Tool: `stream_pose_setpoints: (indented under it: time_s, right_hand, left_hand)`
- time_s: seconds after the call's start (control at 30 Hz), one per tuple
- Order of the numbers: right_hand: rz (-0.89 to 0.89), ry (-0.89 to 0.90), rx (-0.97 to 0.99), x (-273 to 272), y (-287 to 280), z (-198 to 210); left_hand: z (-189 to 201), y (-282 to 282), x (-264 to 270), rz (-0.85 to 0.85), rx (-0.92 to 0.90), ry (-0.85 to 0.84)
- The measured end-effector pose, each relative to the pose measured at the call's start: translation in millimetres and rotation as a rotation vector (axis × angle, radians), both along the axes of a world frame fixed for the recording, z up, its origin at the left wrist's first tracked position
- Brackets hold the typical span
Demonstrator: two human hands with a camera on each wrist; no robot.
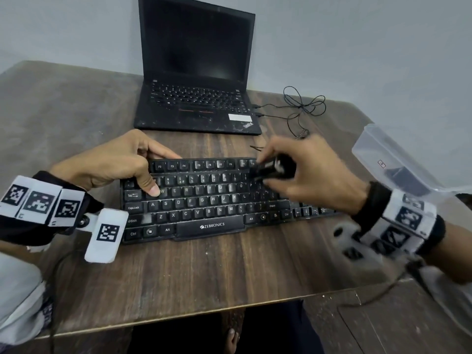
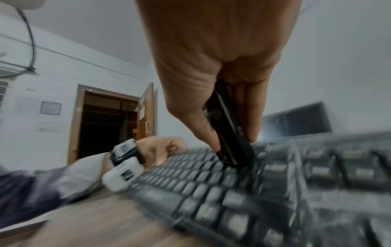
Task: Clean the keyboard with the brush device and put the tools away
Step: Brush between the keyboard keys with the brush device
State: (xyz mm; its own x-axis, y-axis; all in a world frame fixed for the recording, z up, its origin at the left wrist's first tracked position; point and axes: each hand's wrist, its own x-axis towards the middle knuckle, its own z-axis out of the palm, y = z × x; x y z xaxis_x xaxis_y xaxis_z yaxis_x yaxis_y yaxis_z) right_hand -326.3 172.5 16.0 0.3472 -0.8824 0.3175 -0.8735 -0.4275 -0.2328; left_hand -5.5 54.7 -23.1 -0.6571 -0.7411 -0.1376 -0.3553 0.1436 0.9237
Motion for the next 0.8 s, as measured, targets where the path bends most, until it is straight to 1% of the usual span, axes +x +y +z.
stream_pose_setpoints:
  time_s: [0.07, 0.13, 0.23, 0.3, 0.33, 0.43, 0.53, 0.6, 0.73, 0.8]
  right_hand:
    - [0.069, 0.064, 0.082, 7, 17, -13]
    - [0.087, 0.06, 0.123, 7, 19, -12]
    - [0.013, -0.001, -0.022, 0, 4, 1]
    - [-0.024, -0.007, -0.089, -4, 1, 1]
    - [-0.012, 0.004, -0.071, -3, 5, -3]
    - [0.078, 0.057, 0.105, 1, 32, -19]
    - [0.125, 0.082, 0.196, 0, 39, -18]
    - [0.095, 0.074, 0.148, -2, 26, -8]
    - [-0.042, 0.021, -0.088, -6, -7, 12]
    - [-0.031, 0.0, -0.083, -6, -2, 8]
  left_hand:
    - [-1, -1, 1, -0.009, 0.012, -0.005]
    - [-1, -2, 2, -0.01, 0.025, -0.002]
    - [-1, -2, 1, 0.002, 0.015, -0.001]
    - [-1, -2, 1, 0.002, 0.02, 0.003]
    - [-1, -2, 1, -0.003, 0.021, 0.005]
    - [-1, -3, 1, -0.006, 0.024, 0.009]
    - [0, -2, 0, -0.005, 0.004, 0.003]
    - [0, -2, 0, -0.009, 0.008, 0.0]
    - [0, -2, 2, -0.015, 0.005, -0.004]
    - [0, -1, 1, -0.001, 0.003, -0.001]
